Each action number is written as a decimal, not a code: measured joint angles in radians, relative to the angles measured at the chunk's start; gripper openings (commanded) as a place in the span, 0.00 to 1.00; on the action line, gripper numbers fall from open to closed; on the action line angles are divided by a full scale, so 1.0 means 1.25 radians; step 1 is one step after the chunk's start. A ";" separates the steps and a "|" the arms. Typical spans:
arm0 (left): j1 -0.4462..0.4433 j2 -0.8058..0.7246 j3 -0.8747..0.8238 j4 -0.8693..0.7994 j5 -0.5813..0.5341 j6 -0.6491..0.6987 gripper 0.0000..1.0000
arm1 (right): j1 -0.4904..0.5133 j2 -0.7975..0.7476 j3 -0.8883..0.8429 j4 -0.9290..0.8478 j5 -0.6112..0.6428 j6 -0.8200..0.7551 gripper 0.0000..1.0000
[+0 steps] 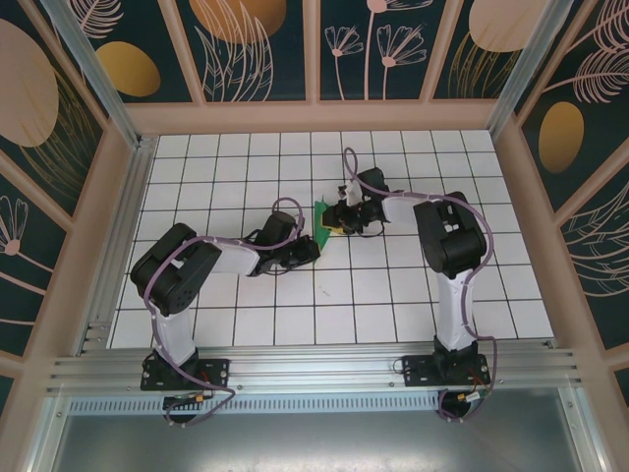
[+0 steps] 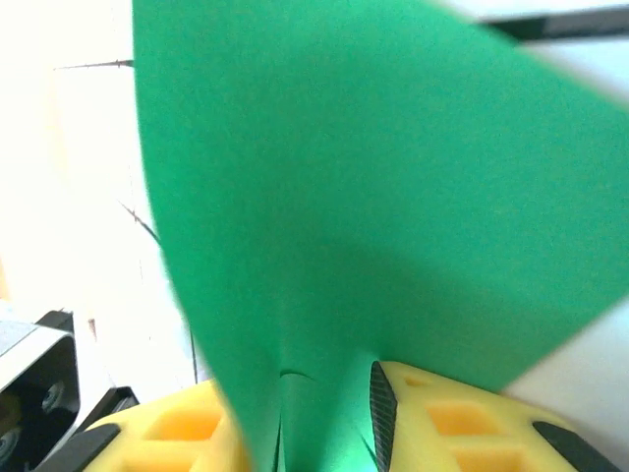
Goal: Fold a paper plane with a square sheet of paper (pick it up from the middle)
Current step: Fold the wing for the fifth time at the center of the table.
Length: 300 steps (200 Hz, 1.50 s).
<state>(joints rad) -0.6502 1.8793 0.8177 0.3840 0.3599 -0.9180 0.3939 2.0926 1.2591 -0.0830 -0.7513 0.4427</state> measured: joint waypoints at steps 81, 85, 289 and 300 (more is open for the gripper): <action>-0.001 0.002 0.028 -0.054 -0.008 0.006 0.13 | 0.051 -0.084 -0.060 0.034 0.152 0.028 0.39; -0.001 0.002 0.029 -0.057 -0.008 0.006 0.13 | 0.056 -0.090 -0.065 0.035 0.157 0.028 0.39; 0.021 -0.112 0.062 -0.092 -0.073 0.017 0.26 | 0.075 -0.101 -0.102 0.037 0.254 -0.021 0.00; 0.022 -0.107 0.063 -0.092 -0.074 0.017 0.25 | 0.074 -0.098 -0.101 0.036 0.254 -0.023 0.00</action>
<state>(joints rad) -0.6224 1.7458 0.8970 0.2695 0.2680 -0.8967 0.4858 1.9705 1.1328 -0.0380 -0.4343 0.4137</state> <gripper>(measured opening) 0.257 0.062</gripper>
